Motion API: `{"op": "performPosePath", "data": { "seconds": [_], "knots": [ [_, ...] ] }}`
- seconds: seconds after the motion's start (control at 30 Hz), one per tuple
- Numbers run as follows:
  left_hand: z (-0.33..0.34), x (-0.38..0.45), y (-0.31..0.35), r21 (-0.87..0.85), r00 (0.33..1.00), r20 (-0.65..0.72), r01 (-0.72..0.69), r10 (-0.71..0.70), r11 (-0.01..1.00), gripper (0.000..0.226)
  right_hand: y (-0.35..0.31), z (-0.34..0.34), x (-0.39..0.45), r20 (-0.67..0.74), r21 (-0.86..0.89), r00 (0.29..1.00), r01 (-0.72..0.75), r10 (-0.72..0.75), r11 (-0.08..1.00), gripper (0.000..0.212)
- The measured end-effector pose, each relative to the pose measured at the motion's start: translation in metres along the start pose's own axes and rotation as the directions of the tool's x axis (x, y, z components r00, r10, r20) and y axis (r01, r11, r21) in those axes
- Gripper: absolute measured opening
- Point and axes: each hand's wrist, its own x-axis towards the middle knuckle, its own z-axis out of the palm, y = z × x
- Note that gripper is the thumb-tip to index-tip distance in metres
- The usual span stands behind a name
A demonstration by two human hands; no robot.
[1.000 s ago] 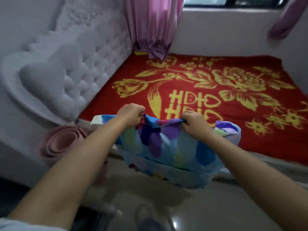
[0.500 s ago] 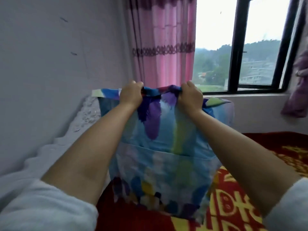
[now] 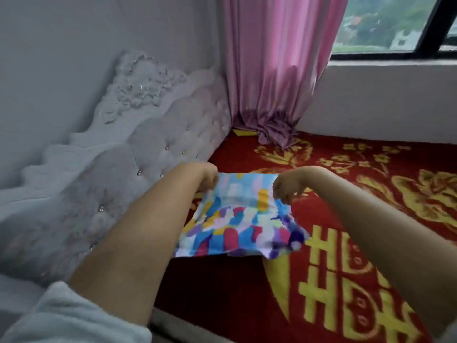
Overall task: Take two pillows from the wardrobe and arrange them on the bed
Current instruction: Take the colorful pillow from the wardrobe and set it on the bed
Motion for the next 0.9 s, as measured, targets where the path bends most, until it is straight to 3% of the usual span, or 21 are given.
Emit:
{"op": "performPosePath", "data": {
  "seconds": [0.07, 0.2, 0.4, 0.53, 0.73, 0.9],
  "knots": [
    [0.024, 0.023, 0.011, 0.088, 0.993, -0.059, -0.099, 0.104, 0.991, 0.03, 0.009, 0.011, 0.025, -0.108, -0.004, 0.994, 0.011, -0.011, 1.0, 0.024],
    [0.065, 0.063, 0.02, 0.232, 0.976, 0.087, -0.216, 0.201, 0.948, 0.03, 0.01, 0.038, 0.068, -0.088, -0.023, 0.996, 0.005, -0.007, 1.0, 0.025],
    [0.1, 0.138, -0.002, 0.267, 0.974, 0.089, -0.226, 0.21, 0.937, 0.034, -0.007, 0.077, 0.149, -0.104, -0.017, 0.995, -0.005, 0.003, 1.0, 0.032],
    [0.125, 0.201, -0.026, 0.301, 0.956, 0.165, -0.284, 0.243, 0.91, 0.032, -0.013, 0.103, 0.199, -0.095, 0.075, 0.989, -0.108, 0.115, 0.991, 0.034],
    [0.188, 0.271, -0.046, -0.007, 0.977, 0.132, -0.167, 0.166, 0.986, 0.038, 0.002, 0.159, 0.254, -0.103, 0.339, 0.914, -0.339, 0.392, 0.878, 0.041],
    [0.242, 0.334, -0.044, -0.208, 0.992, 0.12, 0.064, -0.04, 0.976, 0.085, 0.025, 0.207, 0.298, -0.113, 0.411, 0.791, -0.513, 0.601, 0.753, 0.06]
  ]
}}
